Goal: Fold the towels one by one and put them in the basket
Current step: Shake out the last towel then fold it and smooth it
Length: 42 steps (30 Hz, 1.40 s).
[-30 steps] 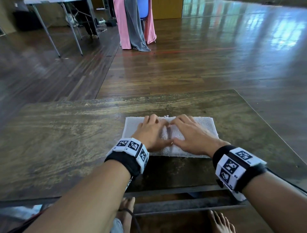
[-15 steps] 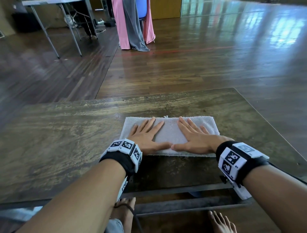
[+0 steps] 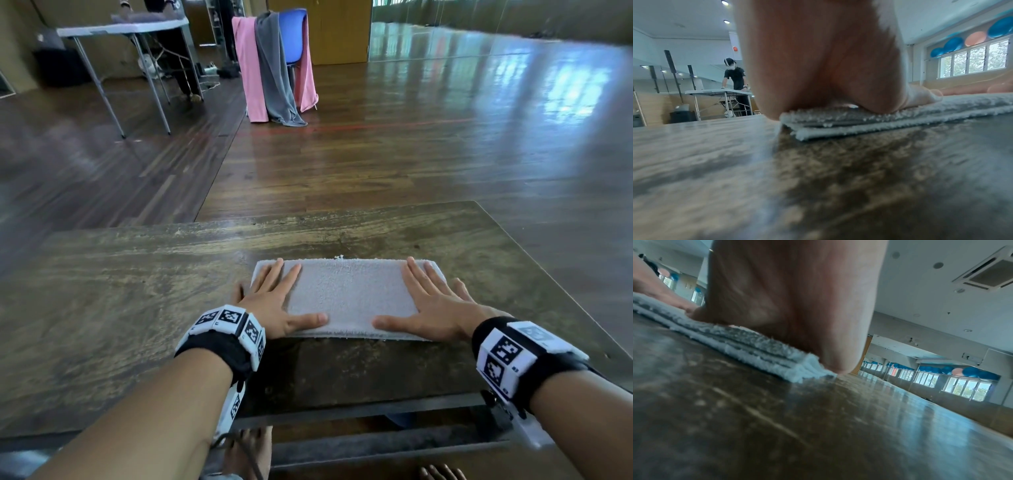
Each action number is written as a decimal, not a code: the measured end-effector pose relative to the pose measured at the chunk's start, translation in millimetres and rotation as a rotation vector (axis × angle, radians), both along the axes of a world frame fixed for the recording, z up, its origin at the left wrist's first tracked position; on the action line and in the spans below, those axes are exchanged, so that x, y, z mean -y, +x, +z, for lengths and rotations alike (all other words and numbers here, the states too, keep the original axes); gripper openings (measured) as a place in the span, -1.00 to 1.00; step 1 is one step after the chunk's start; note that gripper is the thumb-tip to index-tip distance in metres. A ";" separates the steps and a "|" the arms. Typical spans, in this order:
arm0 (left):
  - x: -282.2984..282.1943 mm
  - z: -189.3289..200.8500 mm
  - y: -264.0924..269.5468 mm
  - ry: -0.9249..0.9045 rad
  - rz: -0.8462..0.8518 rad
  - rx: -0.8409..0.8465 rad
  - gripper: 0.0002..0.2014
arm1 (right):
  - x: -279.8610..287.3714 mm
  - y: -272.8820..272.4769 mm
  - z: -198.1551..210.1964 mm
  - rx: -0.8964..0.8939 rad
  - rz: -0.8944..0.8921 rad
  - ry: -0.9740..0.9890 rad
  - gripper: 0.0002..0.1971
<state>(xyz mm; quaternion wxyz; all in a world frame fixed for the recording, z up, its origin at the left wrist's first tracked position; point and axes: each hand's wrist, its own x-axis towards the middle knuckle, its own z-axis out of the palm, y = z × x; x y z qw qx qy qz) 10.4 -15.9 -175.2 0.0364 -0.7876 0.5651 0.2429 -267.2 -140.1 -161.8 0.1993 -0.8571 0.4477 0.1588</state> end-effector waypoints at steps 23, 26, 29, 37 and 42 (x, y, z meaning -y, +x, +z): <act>-2.9 34.7 -12.3 -0.316 0.059 -0.153 -0.86 | -20.8 35.1 19.3 0.349 0.029 -0.281 -0.56; -5.8 38.3 -12.9 -0.330 0.041 -0.228 -0.84 | -23.4 36.2 16.4 0.299 0.038 -0.209 -0.60; -9.2 41.7 -11.0 -0.261 0.030 -0.317 -0.61 | -21.8 33.5 14.7 0.347 0.033 -0.189 -0.57; -14.7 37.1 -6.9 -0.295 -0.069 -0.336 -0.46 | -13.5 15.8 8.0 0.269 0.108 -0.113 -0.30; -13.5 41.7 -14.0 -0.462 -0.042 -0.380 -0.86 | -11.4 13.5 7.9 0.248 0.149 -0.080 -0.17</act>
